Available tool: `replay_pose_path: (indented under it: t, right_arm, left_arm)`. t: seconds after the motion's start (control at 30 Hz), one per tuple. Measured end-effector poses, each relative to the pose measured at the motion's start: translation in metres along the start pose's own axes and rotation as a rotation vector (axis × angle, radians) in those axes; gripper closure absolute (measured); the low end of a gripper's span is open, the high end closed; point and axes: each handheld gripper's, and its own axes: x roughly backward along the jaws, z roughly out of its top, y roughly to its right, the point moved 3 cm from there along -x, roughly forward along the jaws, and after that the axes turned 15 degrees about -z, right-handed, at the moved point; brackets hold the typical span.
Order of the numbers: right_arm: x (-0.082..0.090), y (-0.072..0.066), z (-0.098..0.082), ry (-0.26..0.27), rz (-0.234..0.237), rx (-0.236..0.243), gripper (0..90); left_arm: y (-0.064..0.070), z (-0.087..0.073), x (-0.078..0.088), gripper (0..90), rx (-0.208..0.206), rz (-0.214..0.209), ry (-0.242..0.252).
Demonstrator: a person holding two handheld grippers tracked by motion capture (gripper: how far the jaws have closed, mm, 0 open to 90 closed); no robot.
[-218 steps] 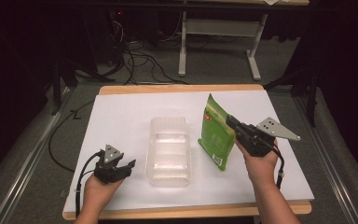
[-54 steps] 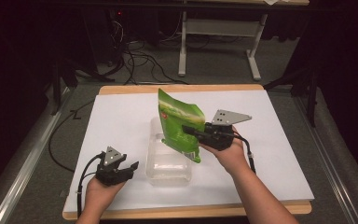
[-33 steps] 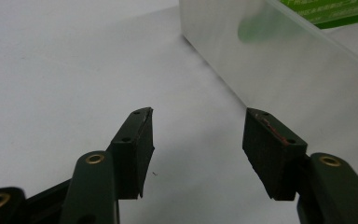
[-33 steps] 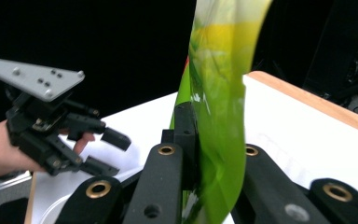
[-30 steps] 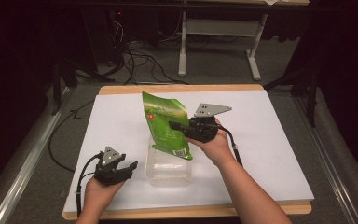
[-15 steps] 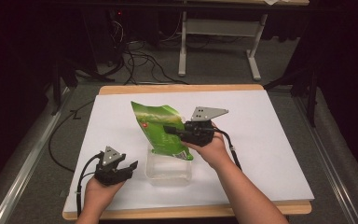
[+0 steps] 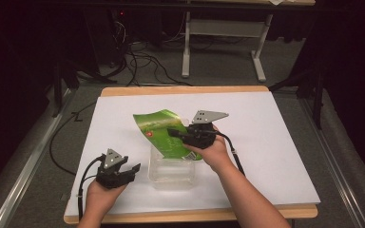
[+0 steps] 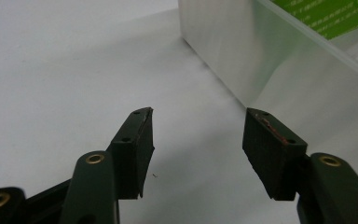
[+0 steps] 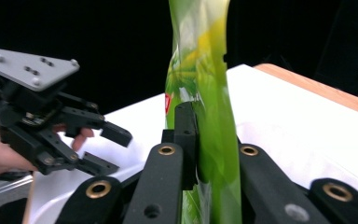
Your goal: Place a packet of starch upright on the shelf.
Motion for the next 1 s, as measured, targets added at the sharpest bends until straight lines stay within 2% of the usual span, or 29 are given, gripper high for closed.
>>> replay_pose_path:
  t: [0.13,0.17,0.27,0.33,0.73,0.8,0.83,0.93,1.0]
  right_arm:
    - [0.003,0.002,0.001,0.022,-0.008,-0.019,80.1]
    - [0.006,0.002,0.003,0.032,-0.024,-0.018,75.9]
    - [0.01,0.003,0.004,0.037,-0.039,-0.015,73.4]
    - [0.017,0.005,0.004,0.044,-0.073,-0.014,70.3]
    - [0.055,0.022,-0.009,0.056,-0.181,-0.02,69.5]
    - [0.061,0.023,-0.012,0.051,-0.198,-0.027,69.7]
    - [0.067,0.025,-0.019,0.046,-0.228,-0.029,70.1]
    - [0.072,0.025,-0.025,0.038,-0.246,-0.028,70.4]
    - [0.079,0.027,-0.033,0.016,-0.277,-0.043,71.6]
  left_arm:
    - [0.001,0.0,-0.001,43.6,0.0,0.001,0.003]
    - [0.001,0.0,-0.001,43.5,0.0,0.0,0.002]
    - [0.001,0.0,-0.001,43.6,0.001,0.001,0.005]
    - [0.002,0.001,-0.001,43.6,0.003,0.003,0.01]
    - [0.003,0.004,-0.003,46.0,0.007,-0.005,0.03]
    - [0.003,0.005,-0.004,46.6,0.017,-0.011,0.043]
    - [0.003,0.006,-0.005,47.9,0.025,-0.015,0.054]
    - [0.002,0.008,-0.005,49.4,0.037,-0.019,0.07]
    - [0.001,0.01,-0.007,54.2,0.055,-0.034,0.089]
